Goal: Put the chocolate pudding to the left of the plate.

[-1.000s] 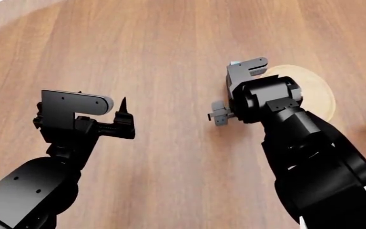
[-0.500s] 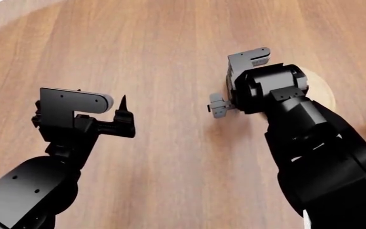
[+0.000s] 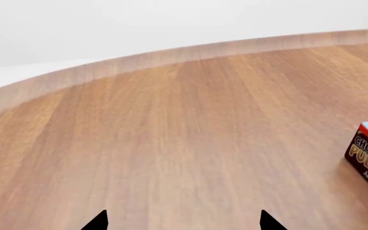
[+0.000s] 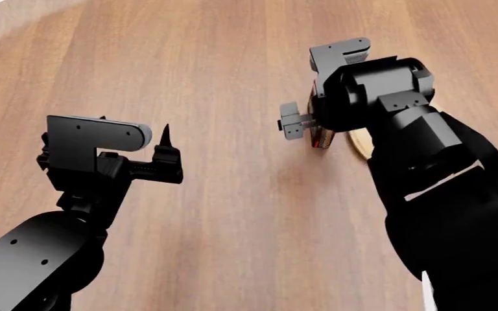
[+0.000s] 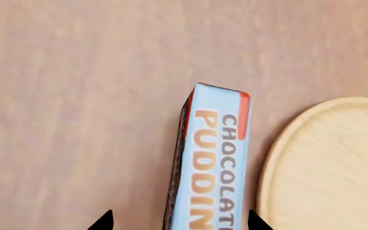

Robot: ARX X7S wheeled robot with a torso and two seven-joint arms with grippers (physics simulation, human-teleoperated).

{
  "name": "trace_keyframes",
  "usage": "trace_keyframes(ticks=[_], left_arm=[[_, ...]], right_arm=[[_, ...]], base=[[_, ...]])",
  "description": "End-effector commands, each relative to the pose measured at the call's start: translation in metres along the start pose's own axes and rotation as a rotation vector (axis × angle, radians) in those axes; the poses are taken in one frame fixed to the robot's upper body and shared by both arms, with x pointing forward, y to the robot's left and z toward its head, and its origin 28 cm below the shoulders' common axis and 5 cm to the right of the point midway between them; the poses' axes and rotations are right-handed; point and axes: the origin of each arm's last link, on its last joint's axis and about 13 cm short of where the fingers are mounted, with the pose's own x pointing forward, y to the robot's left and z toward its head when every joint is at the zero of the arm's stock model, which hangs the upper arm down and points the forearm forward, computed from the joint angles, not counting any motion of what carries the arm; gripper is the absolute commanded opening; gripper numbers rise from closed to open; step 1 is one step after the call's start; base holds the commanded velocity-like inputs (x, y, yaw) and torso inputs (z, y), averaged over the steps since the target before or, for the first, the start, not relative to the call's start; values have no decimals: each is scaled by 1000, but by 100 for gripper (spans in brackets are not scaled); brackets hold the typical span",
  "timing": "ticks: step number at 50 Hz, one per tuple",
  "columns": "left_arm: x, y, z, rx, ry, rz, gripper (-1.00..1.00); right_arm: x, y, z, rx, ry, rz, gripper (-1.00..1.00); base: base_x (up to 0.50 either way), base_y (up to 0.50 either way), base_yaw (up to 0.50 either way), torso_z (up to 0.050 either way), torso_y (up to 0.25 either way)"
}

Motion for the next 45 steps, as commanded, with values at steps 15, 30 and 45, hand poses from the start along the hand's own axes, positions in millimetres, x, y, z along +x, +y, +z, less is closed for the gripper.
trace_keyframes(ticks=[15, 30, 45], left_arm=[[-4, -3, 4, -9, 0, -23, 100], [-11, -1, 5, -14, 0, -36, 100], [-30, 2, 4, -27, -32, -28, 100]], right_arm=[[-12, -10, 19, 38, -87, 20, 100], [-54, -15, -6, 19, -202, 93, 100], [-101, -27, -76, 38, -349, 146, 100]], base=[[0, 0, 0, 0, 163], [0, 0, 0, 0, 250], [0, 0, 0, 0, 250]])
